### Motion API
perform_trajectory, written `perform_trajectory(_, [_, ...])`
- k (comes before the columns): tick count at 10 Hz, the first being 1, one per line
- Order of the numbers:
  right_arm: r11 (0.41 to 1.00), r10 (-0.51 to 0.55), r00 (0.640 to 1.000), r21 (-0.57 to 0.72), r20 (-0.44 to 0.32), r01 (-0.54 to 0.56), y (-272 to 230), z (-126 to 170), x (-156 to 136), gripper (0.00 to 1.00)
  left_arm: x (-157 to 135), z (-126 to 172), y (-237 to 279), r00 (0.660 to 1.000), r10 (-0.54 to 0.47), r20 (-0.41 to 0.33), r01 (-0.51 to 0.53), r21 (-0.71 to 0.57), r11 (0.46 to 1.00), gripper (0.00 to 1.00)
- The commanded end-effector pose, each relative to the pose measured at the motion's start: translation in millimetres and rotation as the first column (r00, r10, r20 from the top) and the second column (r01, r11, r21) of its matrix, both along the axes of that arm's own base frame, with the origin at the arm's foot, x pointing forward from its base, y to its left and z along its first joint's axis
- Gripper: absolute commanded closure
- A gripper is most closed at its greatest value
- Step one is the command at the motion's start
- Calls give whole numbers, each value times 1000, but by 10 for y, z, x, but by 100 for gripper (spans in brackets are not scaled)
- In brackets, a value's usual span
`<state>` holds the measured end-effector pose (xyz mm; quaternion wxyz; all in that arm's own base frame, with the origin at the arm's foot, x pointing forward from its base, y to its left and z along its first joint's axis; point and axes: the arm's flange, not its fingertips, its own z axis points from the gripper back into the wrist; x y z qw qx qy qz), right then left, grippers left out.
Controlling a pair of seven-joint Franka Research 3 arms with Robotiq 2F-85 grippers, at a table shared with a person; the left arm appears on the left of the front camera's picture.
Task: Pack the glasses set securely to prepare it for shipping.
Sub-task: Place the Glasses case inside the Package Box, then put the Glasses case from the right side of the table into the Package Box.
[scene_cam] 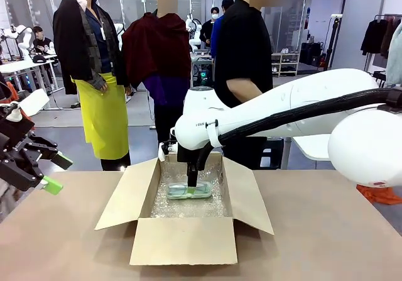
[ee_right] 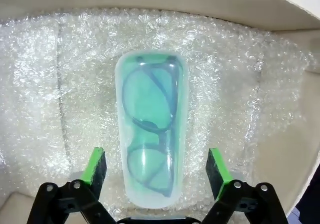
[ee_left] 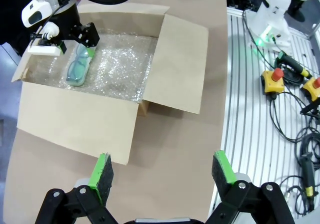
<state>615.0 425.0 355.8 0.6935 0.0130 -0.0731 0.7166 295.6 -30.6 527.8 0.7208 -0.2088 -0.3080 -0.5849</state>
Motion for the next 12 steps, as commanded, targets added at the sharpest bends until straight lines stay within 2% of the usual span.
perform_trajectory(1, [1000,3,1000,-2,-1,-3,12,-47,-3,0,-5,27,5,1000,-14,-3,14,-25,1000,0])
perform_trajectory(12, [1000,3,1000,-2,-1,-3,12,-47,-3,0,-5,27,5,1000,-14,-3,14,-25,1000,0])
